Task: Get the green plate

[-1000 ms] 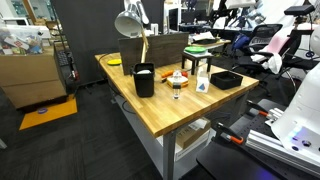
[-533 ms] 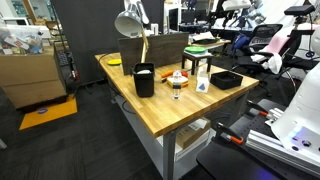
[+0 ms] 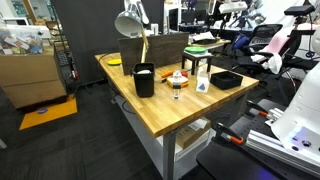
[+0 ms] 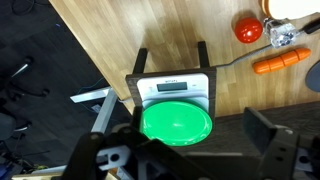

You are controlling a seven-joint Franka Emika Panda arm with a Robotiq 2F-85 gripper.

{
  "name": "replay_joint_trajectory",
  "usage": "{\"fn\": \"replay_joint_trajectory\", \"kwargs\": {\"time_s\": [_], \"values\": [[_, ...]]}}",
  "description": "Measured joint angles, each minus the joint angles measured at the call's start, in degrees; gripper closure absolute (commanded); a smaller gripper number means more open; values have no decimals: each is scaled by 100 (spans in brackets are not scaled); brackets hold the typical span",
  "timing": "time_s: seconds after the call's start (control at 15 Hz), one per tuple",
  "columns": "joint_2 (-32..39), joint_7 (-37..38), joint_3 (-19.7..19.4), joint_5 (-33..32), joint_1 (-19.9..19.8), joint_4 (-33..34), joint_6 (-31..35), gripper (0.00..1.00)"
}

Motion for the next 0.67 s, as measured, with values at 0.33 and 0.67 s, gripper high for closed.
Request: {"fn": "replay_joint_trajectory", "kwargs": {"time_s": [0.33,0.67], "values": [[929,-51,-9,4,115,726,2,0],[2042,-51,-131,-34,341,1610,-22,0]]}}
